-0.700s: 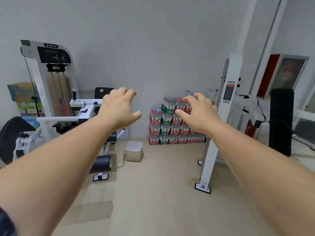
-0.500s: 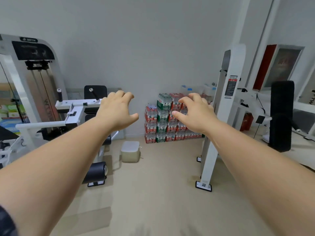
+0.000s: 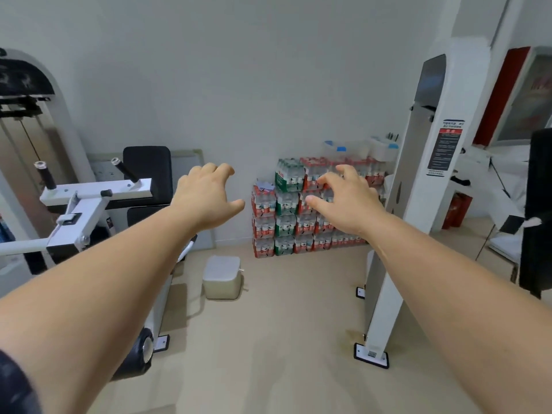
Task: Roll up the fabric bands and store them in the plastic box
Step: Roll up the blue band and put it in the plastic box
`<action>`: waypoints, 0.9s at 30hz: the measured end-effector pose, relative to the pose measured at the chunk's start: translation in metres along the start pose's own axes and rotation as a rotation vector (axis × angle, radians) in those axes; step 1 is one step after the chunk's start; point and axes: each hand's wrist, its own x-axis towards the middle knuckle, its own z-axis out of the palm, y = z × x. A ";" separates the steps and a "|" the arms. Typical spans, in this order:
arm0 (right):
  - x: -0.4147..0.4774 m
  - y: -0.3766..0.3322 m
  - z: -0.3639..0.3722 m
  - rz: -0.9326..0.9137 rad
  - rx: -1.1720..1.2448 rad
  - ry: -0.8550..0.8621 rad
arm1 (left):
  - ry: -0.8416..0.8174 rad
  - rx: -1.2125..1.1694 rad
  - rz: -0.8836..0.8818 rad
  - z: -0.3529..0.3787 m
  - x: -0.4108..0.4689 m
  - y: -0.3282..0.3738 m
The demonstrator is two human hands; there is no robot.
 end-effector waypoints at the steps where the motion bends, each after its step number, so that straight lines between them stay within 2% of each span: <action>1: 0.020 0.012 0.003 0.000 0.005 -0.011 | -0.009 0.006 0.001 0.010 0.018 0.006; 11: 0.204 0.094 0.072 -0.014 0.030 -0.073 | -0.049 0.017 -0.010 0.132 0.189 0.017; 19: 0.370 0.119 0.172 -0.012 0.015 -0.144 | -0.115 -0.048 -0.028 0.264 0.344 -0.029; 27: 0.525 0.129 0.253 -0.014 -0.021 -0.231 | -0.224 -0.076 -0.039 0.363 0.492 -0.080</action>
